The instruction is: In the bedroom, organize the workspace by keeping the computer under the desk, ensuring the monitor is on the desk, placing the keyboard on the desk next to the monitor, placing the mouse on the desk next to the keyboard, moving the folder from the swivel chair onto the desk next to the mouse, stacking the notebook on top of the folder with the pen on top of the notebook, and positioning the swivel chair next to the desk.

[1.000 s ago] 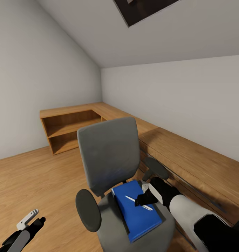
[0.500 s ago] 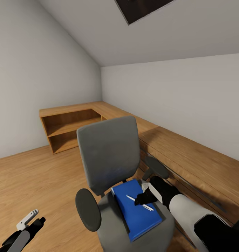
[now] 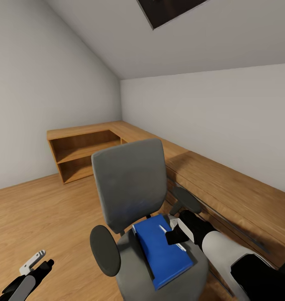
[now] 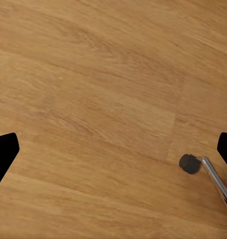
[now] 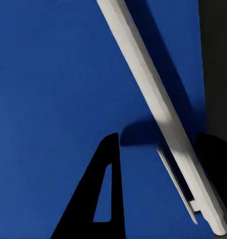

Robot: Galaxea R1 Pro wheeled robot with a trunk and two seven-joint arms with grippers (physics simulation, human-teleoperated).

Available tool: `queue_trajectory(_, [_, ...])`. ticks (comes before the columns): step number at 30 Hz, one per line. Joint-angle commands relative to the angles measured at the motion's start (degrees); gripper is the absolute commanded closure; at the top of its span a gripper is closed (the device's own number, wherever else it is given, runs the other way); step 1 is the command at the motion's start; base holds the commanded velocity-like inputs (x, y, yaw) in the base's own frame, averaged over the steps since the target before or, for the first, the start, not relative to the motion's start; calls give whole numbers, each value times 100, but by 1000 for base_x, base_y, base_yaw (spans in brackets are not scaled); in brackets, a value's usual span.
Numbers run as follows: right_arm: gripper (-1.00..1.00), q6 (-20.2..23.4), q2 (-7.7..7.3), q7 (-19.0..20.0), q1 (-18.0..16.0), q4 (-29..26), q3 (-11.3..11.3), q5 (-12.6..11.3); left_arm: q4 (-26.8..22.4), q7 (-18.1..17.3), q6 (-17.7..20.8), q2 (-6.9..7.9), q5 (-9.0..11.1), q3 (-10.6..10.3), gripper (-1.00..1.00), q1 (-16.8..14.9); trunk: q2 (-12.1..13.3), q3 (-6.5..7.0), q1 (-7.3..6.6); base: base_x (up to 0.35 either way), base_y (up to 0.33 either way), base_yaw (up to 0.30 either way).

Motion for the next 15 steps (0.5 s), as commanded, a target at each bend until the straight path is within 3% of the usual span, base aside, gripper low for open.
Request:
queue_trajectory(1, [100,20,-4,20,72,-2,23,-154,-14,31,25,0,41,5,-100,-1,-2,-7,0,0,0,0])
queue_trajectory(15, [100,11,-4,24,72,-3,25,-154,-12,31,34,1,50,10,-100,-1,-2,-7,0,0,0,0])
